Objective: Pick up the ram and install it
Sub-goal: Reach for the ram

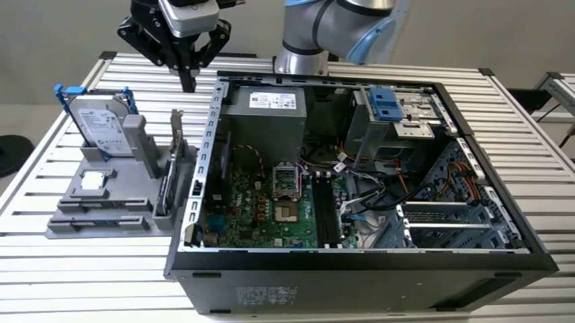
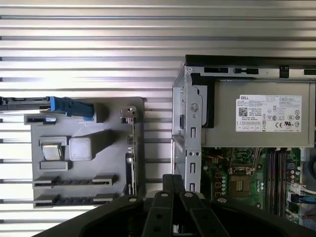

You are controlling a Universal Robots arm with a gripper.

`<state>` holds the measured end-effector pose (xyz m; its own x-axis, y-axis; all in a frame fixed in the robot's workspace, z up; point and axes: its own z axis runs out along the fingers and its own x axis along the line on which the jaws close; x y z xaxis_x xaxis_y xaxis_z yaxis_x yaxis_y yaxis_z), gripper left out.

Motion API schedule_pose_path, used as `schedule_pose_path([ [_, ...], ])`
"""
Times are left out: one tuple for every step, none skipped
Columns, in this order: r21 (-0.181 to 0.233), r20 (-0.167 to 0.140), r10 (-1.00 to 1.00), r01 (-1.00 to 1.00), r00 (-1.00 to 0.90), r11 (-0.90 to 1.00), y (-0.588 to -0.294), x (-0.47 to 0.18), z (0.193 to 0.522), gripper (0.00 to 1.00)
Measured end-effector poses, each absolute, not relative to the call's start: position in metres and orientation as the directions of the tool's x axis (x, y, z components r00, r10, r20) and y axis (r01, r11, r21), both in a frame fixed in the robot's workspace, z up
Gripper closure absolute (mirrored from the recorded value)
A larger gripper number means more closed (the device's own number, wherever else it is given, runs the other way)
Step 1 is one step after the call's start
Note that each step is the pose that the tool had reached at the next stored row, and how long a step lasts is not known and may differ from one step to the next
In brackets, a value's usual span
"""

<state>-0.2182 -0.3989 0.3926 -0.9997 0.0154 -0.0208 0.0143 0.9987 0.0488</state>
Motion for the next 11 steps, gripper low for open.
schedule_pose_path([
  [0.049, -0.021, 0.013, 0.012, -1.0, 0.999, -0.399, -0.22, 0.393, 1.0],
  [0.049, -0.021, 0.011, 0.01, -1.0, 0.999, -0.399, -0.221, 0.393, 1.0],
  [0.049, -0.021, 0.009, 0.008, -1.0, 0.999, -0.399, -0.223, 0.393, 1.0],
  [0.049, -0.021, 0.008, 0.007, -1.0, 0.999, -0.399, -0.224, 0.393, 1.0],
  [0.049, -0.021, 0.006, 0.005, -1.0, 0.999, -0.399, -0.226, 0.393, 1.0],
  [0.049, -0.021, 0.005, 0.004, -1.0, 0.999, -0.399, -0.228, 0.393, 1.0],
  [0.049, -0.021, 0.003, 0.002, -1.0, 0.999, -0.399, -0.229, 0.393, 1.0],
  [0.049, -0.021, 0.002, 0.001, -1.0, 0.999, -0.399, -0.231, 0.393, 1.0],
  [0.049, -0.021, 0.001, 0.0, -1.0, 0.999, -0.399, -0.233, 0.393, 1.0],
  [0.049, -0.021, 0.0, -0.001, -1.0, 0.999, -0.399, -0.234, 0.393, 1.0],
  [0.049, -0.021, -0.002, -0.003, -1.0, 0.999, -0.399, -0.236, 0.393, 1.0],
])
